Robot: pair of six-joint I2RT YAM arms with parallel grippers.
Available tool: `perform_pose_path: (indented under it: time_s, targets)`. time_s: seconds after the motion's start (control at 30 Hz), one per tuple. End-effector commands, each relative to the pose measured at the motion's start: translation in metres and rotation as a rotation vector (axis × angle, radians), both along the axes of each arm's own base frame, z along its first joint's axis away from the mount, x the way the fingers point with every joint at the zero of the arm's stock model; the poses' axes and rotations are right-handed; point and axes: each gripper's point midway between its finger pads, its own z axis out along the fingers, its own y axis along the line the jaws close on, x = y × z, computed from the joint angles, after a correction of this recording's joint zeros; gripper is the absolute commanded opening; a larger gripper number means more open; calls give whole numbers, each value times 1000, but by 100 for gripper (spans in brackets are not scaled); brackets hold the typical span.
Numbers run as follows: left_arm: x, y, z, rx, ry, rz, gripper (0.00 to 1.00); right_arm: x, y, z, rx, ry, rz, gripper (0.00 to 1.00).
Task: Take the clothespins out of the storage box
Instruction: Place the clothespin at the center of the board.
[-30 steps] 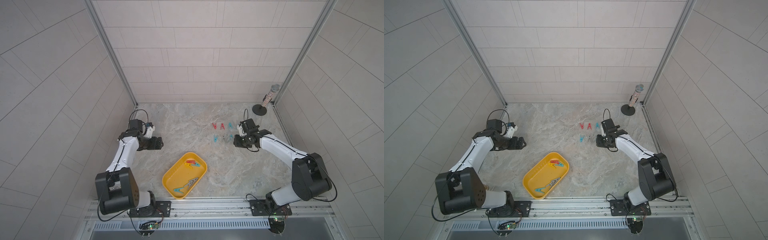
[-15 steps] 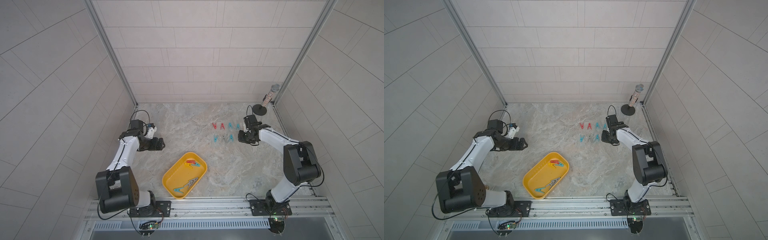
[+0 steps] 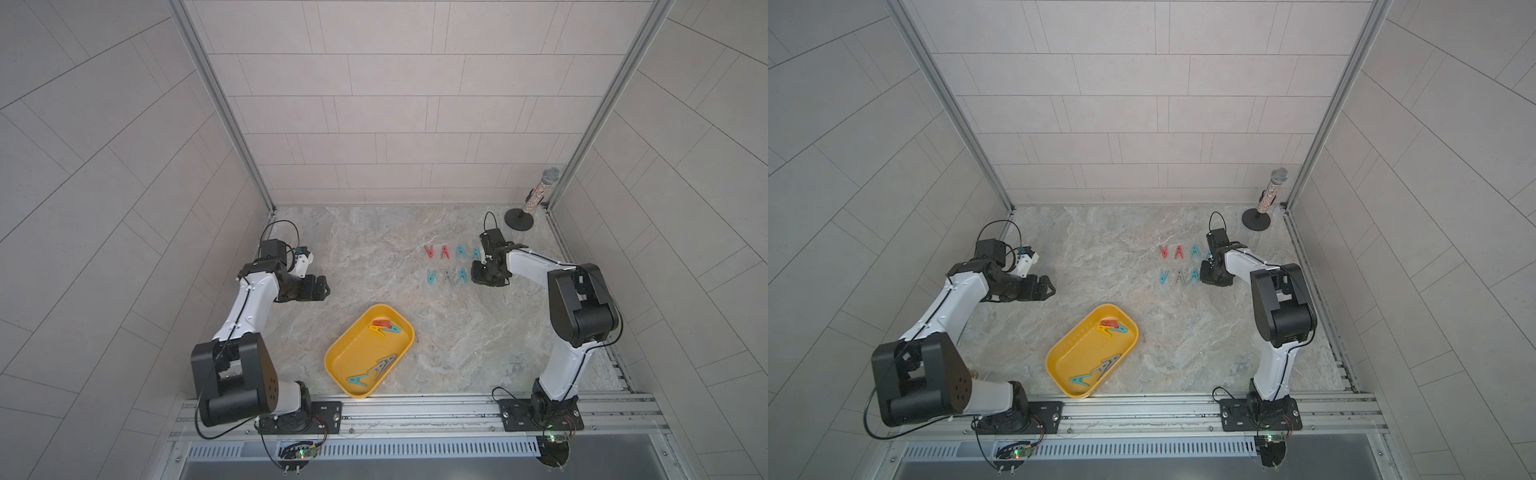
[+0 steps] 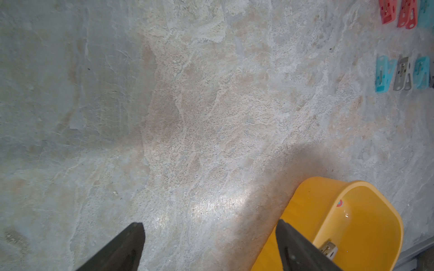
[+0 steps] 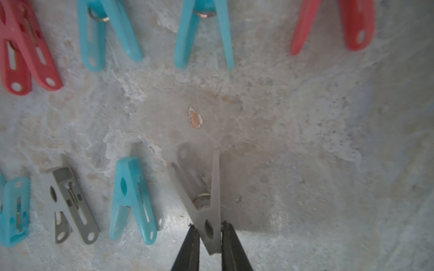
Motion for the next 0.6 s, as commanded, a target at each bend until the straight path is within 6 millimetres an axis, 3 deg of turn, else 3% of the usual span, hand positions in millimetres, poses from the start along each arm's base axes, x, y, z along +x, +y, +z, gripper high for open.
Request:
perform_pose_path:
  time_s: [0.0, 0.23, 0.57]
  targets:
    - [-2, 0, -1, 12, 12, -12, 95, -2, -3, -4, -9, 10, -14, 22]
    - [-2, 0, -1, 12, 12, -12, 95, -9, -1, 2, -5, 13, -6, 37]
    - [-2, 1, -3, 16, 17, -12, 95, -22, 9, 88, 26, -128, 59, 40]
